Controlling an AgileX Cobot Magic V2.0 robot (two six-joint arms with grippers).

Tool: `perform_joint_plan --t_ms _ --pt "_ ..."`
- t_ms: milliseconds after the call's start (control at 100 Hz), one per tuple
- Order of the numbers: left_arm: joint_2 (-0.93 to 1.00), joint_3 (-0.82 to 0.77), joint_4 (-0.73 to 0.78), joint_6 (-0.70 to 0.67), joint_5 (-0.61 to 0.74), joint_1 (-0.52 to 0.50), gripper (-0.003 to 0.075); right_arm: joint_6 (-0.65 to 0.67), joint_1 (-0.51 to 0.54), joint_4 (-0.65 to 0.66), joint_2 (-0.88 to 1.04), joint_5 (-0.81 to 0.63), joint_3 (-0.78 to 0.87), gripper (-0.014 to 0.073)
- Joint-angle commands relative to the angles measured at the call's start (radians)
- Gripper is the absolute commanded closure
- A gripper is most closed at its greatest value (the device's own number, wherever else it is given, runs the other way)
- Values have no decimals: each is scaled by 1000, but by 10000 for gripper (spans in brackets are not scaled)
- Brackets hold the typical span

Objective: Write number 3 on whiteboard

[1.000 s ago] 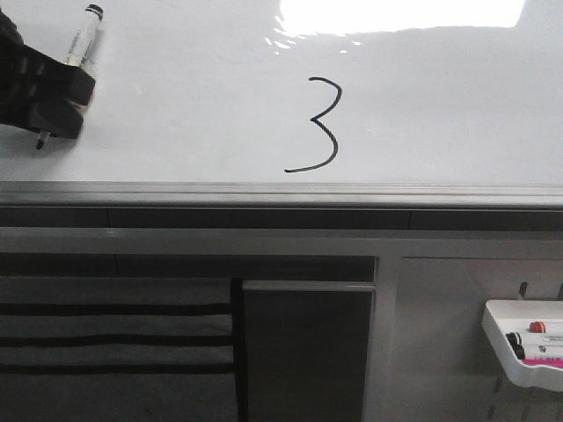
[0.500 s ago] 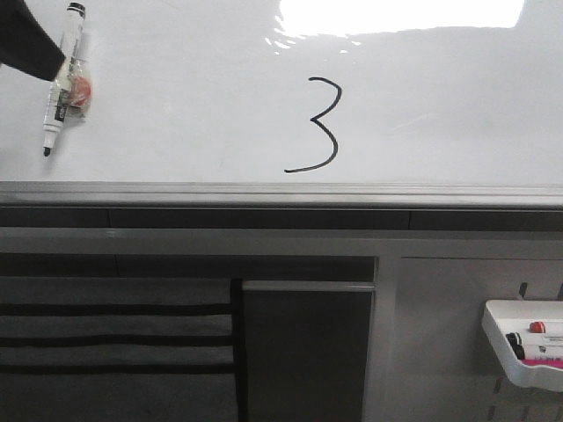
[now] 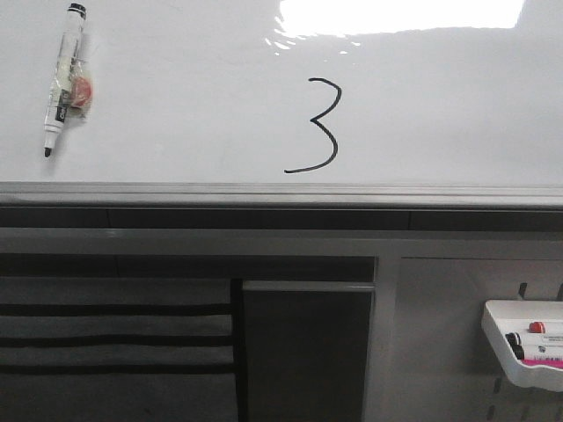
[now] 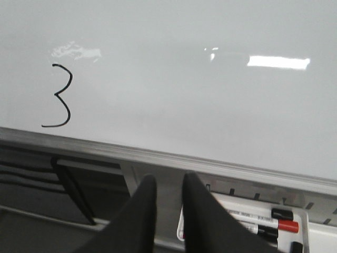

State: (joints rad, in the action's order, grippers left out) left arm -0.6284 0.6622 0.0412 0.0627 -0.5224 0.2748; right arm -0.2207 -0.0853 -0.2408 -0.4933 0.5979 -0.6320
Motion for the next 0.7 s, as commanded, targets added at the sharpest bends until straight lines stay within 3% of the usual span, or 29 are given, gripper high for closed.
perform_joint_plan --t_ms 0,30,150,690 --pt "66 -45 3 -19 156 0 694 -22 7 -5 61 -155 25 650" --pt "82 -69 3 -19 196 0 742 -28 7 -5 82 -177 45 662" --pt "122 -157 -35 -19 317 0 741 -28 7 -5 138 -239 100 662" --pt "166 -323 -87 -19 324 -3 741 -28 7 -5 146 -217 125 662"
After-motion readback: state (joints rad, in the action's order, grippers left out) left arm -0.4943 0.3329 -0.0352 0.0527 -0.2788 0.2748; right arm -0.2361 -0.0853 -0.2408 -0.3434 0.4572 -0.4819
